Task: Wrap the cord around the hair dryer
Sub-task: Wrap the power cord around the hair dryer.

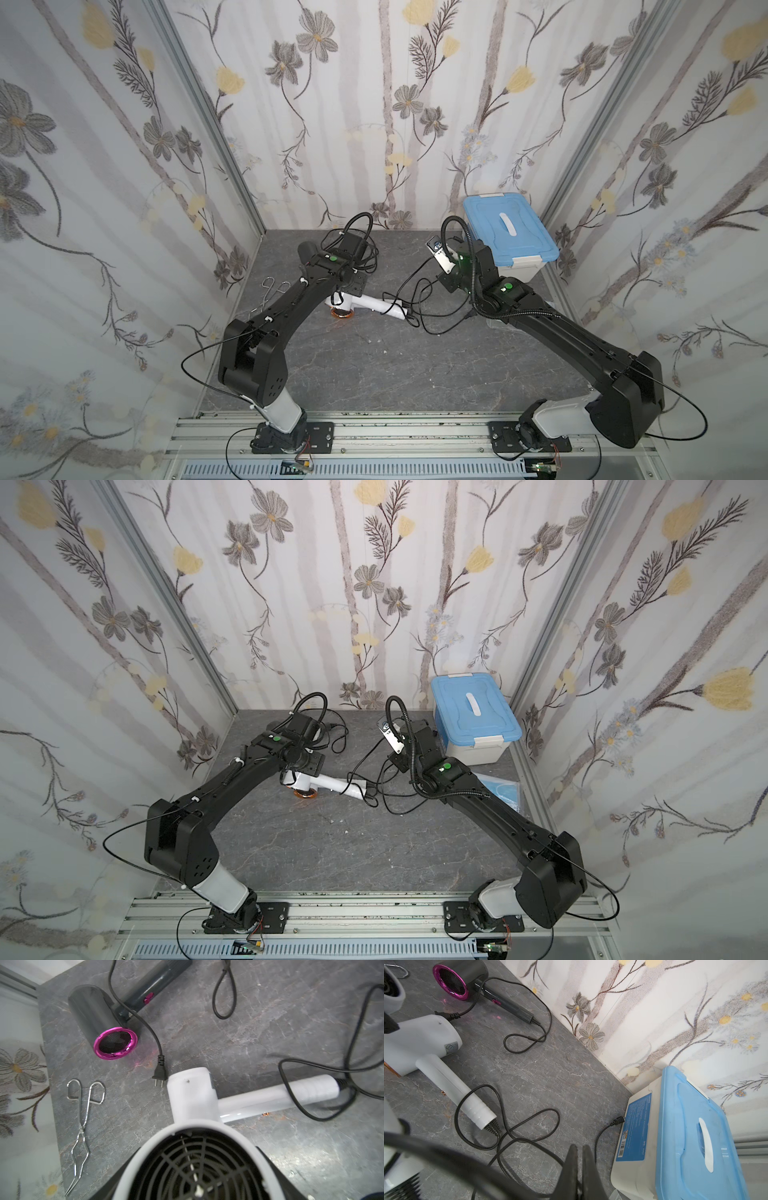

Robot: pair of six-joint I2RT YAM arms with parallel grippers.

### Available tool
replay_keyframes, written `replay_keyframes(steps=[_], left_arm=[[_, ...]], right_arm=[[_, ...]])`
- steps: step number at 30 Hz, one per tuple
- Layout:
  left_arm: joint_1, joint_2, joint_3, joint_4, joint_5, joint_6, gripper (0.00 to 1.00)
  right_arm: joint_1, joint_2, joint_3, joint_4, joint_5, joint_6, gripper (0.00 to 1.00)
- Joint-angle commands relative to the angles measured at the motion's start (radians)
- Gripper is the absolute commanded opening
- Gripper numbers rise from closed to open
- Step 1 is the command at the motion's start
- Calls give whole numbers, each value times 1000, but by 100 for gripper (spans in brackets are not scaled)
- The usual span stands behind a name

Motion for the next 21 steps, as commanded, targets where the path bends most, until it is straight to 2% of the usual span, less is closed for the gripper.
replay_keyframes(steps=[1, 7, 11, 15, 21], left_arm=[[-5, -43, -21, -14, 181, 50, 0], [-23, -104, -55, -6, 383, 70, 0], [-24, -189, -105, 70, 457, 41, 0], [-22, -256, -141, 180, 518, -62, 0], [-13, -301, -163, 335, 510, -259, 0]], right_arm=[[-34, 16, 6, 74, -128, -28, 0], [-64, 57, -9, 116, -233, -30, 0], [-82, 87, -39, 165, -327, 7, 0], [-83, 119, -67, 227, -420, 83, 0], [-83, 147, -127, 347, -496, 211, 0]])
